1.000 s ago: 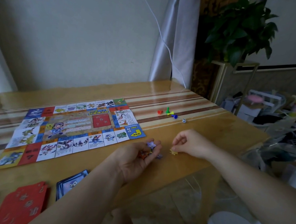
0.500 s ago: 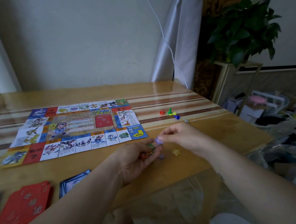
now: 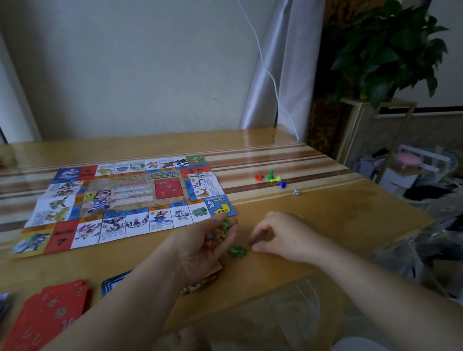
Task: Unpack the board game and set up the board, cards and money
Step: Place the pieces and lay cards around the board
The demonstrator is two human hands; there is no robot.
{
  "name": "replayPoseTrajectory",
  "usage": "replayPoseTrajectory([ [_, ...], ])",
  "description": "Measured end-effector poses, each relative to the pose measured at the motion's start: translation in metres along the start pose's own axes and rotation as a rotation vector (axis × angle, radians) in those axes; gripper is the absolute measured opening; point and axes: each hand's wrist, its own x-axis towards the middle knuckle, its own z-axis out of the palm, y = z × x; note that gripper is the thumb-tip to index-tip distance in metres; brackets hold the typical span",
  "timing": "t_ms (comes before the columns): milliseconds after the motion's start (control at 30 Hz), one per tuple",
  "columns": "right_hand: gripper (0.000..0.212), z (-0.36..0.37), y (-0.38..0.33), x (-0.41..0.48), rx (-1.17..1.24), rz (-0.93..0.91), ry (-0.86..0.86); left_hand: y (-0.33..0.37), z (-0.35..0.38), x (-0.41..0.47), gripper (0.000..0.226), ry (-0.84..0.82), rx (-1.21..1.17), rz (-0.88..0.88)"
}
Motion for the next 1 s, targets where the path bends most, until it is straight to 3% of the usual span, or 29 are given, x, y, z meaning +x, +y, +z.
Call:
replayPoseTrajectory([
  [200,0.016,-0.002,0.005,-0.003,0.038,-0.001,0.033,0.001,-0.001,-0.002,0.024,-0.025,-0.084,-0.053],
  [367,0.022,-0.017,-0.011,0.001,0.363,-0.016,0.098,-0.002,0.002,-0.005,0.029,-0.109,-0.05,-0.087],
  [633,0.005,-0.015,-0.023,0.01,0.516,0.018,-0.019,-0.003,0.002,-0.013,0.025,-0.166,0.036,-0.067],
  [767,0.006,-0.02,-0.017,0.011,0.702,0.099,0.074,0.003,-0.007,-0.011,0.024,-0.133,-0.016,-0.075],
  [1000,0.012,-0.002,-0.025,0.007,0.398,0.094,-0.103,0.013,-0.018,-0.015,0.017,-0.045,-0.052,0.0],
])
